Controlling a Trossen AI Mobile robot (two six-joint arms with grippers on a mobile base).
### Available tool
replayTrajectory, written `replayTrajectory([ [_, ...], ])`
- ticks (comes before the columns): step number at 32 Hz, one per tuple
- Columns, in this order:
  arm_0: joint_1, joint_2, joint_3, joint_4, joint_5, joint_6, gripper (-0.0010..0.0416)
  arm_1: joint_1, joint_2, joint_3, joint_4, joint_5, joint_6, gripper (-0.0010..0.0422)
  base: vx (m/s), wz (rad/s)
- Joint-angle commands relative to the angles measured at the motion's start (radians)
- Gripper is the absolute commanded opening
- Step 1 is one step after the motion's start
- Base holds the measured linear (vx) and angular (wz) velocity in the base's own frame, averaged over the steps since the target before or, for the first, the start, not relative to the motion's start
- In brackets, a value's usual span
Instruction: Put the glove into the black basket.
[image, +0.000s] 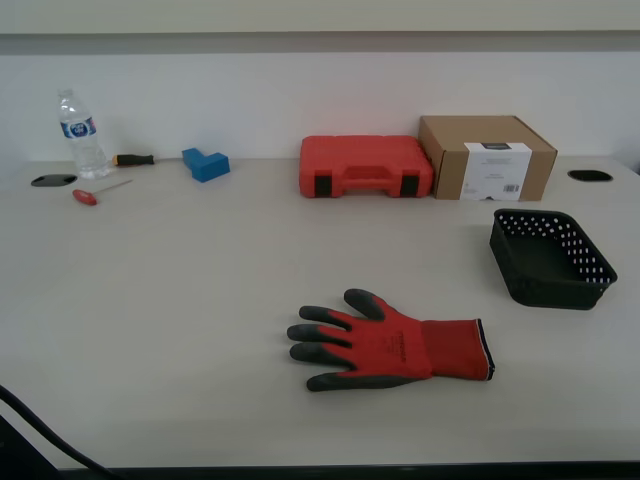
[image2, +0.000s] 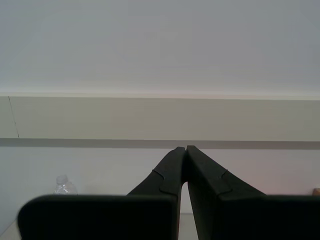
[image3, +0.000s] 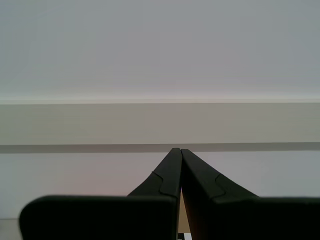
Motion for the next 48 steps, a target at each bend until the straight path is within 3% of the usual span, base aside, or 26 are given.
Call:
replayTrajectory([
  [1, 0.0, 0.0, 0.001, 0.003, 0.0, 0.001, 0.0001, 0.0, 0.0, 0.001, -0.006, -0.002, 0.001, 0.0, 0.0, 0.0],
  [32, 0.0, 0.0, 0.001, 0.003, 0.0, 0.002, 0.0001, 0.0, 0.0, 0.001, -0.006, -0.002, 0.001, 0.0, 0.0, 0.0],
  [38, 0.001, 0.0, 0.001, -0.012, -0.009, 0.037, 0.0001, 0.0, 0.0, 0.001, -0.006, -0.002, 0.001, 0.0, 0.0, 0.0],
  [40, 0.001, 0.0, 0.001, -0.041, -0.06, 0.036, 0.0001, 0.0, 0.0, 0.001, -0.006, -0.002, 0.001, 0.0, 0.0, 0.0],
  [41, 0.002, 0.0, 0.001, -0.082, -0.13, 0.036, 0.0001, 0.0, 0.0, 0.001, -0.006, -0.002, 0.001, 0.0, 0.0, 0.0],
  [44, 0.003, 0.0, 0.001, -0.168, -0.246, 0.036, 0.0001, 0.0, 0.0, 0.001, -0.006, -0.002, 0.001, 0.0, 0.0, 0.0],
  [48, 0.01, 0.0, 0.001, -0.308, -0.282, 0.037, 0.0001, 0.0, 0.0, 0.001, -0.006, -0.002, 0.001, 0.0, 0.0, 0.0],
])
